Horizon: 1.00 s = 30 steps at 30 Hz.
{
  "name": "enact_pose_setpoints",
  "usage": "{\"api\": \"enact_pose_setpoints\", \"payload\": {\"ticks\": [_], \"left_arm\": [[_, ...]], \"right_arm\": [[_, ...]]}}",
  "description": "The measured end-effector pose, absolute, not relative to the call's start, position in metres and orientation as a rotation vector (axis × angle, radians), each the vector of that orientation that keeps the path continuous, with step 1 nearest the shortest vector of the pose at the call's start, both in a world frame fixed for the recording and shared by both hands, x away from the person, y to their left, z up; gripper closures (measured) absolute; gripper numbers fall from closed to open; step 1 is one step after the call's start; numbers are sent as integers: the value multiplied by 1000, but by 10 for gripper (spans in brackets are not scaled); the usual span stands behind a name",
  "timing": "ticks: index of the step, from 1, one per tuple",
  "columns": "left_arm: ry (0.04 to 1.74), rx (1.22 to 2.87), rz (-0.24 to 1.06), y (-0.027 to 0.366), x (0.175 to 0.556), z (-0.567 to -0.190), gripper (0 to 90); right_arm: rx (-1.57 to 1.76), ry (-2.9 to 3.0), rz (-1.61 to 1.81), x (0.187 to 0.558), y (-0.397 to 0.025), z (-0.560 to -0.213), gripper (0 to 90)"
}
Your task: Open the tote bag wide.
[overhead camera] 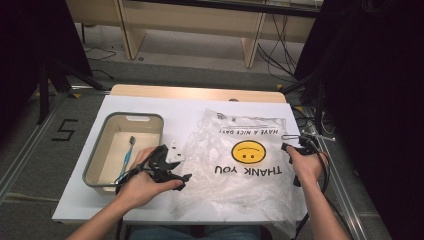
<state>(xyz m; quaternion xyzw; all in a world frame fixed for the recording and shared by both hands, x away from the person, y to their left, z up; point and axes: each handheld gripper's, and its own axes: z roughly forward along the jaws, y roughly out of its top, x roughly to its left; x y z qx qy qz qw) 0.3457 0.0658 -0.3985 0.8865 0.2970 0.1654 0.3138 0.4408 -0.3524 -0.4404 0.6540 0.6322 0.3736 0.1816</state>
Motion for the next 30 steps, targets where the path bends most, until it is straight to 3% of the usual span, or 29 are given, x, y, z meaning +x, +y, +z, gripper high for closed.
{"api": "enact_pose_setpoints", "payload": {"ticks": [8, 10, 11, 12, 14, 15, 18, 19, 26, 30], "left_arm": [[825, 2597, 384, 28, 357, -445, 223], [827, 2648, 353, 22, 358, -457, 239], [820, 2675, 335, 19, 358, -462, 259], [812, 2699, 326, 18, 358, -465, 259], [833, 2679, 315, 18, 359, -465, 357], [830, 2684, 329, 19, 360, -463, 357], [845, 2678, 331, 20, 364, -464, 524], [847, 2671, 307, 20, 365, -464, 524], [856, 2667, 296, 15, 369, -464, 840], [896, 2640, 316, 17, 376, -464, 890]], "right_arm": [[1872, 1794, 1027, 441, -357, -441, 900], [1839, 1836, 996, 439, -357, -441, 821], [1813, 1887, 993, 436, -356, -439, 690], [1813, 1887, 993, 436, -356, -439, 690], [1720, 1943, 986, 428, -357, -433, 557], [1720, 1943, 986, 428, -357, -433, 557], [1583, 1978, 1026, 414, -364, -423, 469], [1583, 1978, 1026, 414, -364, -423, 469], [1480, 1941, 1007, 389, -385, -403, 453], [1496, 2055, 1022, 379, -381, -412, 448]]}}
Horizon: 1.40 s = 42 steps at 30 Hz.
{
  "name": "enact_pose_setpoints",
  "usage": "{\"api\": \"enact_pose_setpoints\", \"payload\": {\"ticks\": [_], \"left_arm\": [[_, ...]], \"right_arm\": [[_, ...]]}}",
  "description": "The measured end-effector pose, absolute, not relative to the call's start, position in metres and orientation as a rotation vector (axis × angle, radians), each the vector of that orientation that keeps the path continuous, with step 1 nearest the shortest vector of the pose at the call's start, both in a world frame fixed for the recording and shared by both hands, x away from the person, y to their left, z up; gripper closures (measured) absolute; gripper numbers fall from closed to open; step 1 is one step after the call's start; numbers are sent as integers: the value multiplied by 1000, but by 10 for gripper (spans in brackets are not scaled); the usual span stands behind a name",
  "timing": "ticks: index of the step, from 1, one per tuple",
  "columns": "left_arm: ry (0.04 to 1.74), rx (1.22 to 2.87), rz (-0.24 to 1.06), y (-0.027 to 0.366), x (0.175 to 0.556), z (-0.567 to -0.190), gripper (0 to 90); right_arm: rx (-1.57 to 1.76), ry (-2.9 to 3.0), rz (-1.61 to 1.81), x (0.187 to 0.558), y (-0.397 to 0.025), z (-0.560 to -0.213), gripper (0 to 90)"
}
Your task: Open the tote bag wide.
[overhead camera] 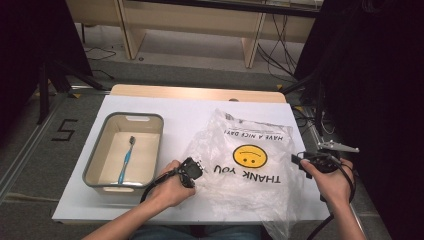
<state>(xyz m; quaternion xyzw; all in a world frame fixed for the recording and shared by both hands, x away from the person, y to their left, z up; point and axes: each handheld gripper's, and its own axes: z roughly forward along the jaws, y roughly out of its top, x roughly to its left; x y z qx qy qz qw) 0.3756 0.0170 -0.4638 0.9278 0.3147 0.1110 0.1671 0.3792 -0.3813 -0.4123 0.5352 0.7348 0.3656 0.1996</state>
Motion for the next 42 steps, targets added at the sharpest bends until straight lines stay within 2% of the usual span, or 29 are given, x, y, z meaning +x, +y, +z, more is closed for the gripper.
{"api": "enact_pose_setpoints", "payload": {"ticks": [2, 18, 25, 30, 33, 39, 42], "left_arm": [[910, 2633, 355, 18, 380, -462, 892], [1083, 2426, 606, 15, 439, -452, 889], [1167, 2366, 602, 20, 457, -454, 881], [1165, 2349, 614, 20, 456, -453, 837], [1147, 2323, 623, 21, 453, -449, 759], [1076, 2271, 683, 23, 442, -438, 458], [1058, 2246, 681, 27, 432, -432, 383]], "right_arm": [[1491, 2128, 1038, 371, -374, -424, 448], [1210, 2469, 1094, 360, -318, -435, 441], [1180, 2535, 1112, 360, -302, -445, 443], [1170, 2603, 1104, 357, -291, -454, 447], [1165, 2623, 1106, 355, -287, -457, 447], [1148, 2615, 1121, 354, -285, -454, 449], [1108, 2577, 1147, 354, -285, -448, 451]]}}
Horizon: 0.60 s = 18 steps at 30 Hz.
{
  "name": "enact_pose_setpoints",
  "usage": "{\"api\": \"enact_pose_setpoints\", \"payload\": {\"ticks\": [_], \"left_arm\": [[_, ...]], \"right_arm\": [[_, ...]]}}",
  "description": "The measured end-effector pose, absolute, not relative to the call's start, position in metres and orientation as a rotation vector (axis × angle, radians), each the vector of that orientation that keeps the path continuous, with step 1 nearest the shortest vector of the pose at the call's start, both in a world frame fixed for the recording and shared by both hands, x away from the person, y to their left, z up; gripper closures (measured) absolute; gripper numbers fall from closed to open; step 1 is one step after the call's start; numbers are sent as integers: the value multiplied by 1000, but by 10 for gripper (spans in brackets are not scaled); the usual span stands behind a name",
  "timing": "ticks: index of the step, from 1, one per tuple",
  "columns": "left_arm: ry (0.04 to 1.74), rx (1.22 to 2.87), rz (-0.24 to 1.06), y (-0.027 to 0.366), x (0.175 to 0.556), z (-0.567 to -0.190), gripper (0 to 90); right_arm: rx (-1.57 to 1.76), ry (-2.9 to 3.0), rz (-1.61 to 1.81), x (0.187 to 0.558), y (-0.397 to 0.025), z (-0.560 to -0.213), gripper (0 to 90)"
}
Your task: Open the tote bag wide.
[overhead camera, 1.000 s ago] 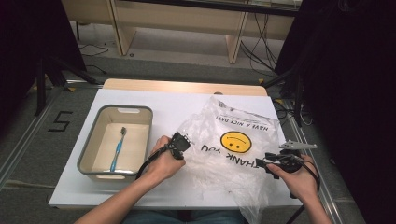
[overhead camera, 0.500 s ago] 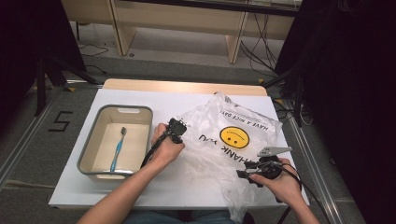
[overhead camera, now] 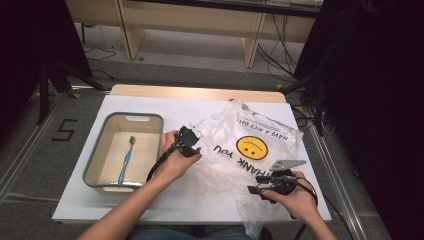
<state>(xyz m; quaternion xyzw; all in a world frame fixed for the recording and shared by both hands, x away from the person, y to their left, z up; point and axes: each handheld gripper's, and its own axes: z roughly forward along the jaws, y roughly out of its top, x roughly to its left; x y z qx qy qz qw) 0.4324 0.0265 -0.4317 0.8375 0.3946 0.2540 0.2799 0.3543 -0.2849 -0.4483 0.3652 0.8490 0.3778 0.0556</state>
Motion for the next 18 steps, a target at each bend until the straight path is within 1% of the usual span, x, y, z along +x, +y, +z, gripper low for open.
{"api": "enact_pose_setpoints", "payload": {"ticks": [2, 8, 18], "left_arm": [[1045, 2228, 649, 29, 426, -428, 356], [964, 2217, 522, 33, 405, -424, 315], [801, 2254, 440, 38, 365, -432, 298]], "right_arm": [[1085, 2544, 1168, 354, -284, -443, 453], [1042, 2460, 1212, 357, -283, -435, 447], [1019, 2413, 1217, 368, -275, -430, 446]]}}
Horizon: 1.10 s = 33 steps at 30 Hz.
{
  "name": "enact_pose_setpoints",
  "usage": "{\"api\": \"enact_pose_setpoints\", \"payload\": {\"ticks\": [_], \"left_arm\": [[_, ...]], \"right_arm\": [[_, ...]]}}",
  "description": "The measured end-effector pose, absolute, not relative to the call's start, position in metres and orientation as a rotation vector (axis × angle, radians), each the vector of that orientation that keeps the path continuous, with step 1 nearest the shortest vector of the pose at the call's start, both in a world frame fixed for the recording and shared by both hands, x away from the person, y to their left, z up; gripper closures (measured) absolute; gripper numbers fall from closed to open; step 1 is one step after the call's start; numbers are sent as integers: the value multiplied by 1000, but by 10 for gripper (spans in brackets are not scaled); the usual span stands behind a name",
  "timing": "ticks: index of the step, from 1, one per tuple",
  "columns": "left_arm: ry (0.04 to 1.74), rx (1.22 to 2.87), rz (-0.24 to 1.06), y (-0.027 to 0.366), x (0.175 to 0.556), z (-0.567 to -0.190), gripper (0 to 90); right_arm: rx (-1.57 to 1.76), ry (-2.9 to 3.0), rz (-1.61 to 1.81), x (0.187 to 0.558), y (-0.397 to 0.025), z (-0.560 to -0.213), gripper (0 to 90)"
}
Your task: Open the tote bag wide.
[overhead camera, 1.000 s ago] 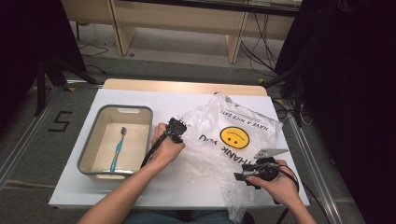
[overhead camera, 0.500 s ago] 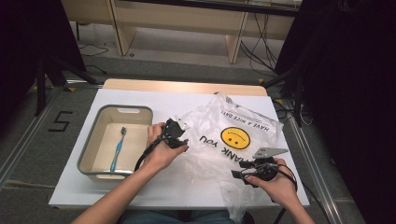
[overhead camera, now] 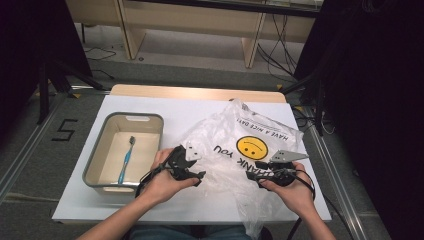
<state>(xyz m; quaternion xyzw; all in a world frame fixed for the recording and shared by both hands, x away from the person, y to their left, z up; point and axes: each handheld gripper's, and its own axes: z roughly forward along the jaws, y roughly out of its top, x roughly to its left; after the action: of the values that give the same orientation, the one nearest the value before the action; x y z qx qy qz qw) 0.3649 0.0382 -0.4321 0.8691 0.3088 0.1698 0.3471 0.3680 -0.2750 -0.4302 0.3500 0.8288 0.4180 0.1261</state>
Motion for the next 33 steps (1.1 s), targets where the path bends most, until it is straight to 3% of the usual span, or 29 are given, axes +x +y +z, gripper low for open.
{"api": "enact_pose_setpoints", "payload": {"ticks": [18, 33], "left_arm": [[753, 2290, 387, 44, 339, -457, 334], [759, 2309, 296, 20, 354, -477, 549]], "right_arm": [[976, 2443, 1209, 387, -247, -432, 441], [872, 2638, 1070, 401, -207, -453, 412]]}}
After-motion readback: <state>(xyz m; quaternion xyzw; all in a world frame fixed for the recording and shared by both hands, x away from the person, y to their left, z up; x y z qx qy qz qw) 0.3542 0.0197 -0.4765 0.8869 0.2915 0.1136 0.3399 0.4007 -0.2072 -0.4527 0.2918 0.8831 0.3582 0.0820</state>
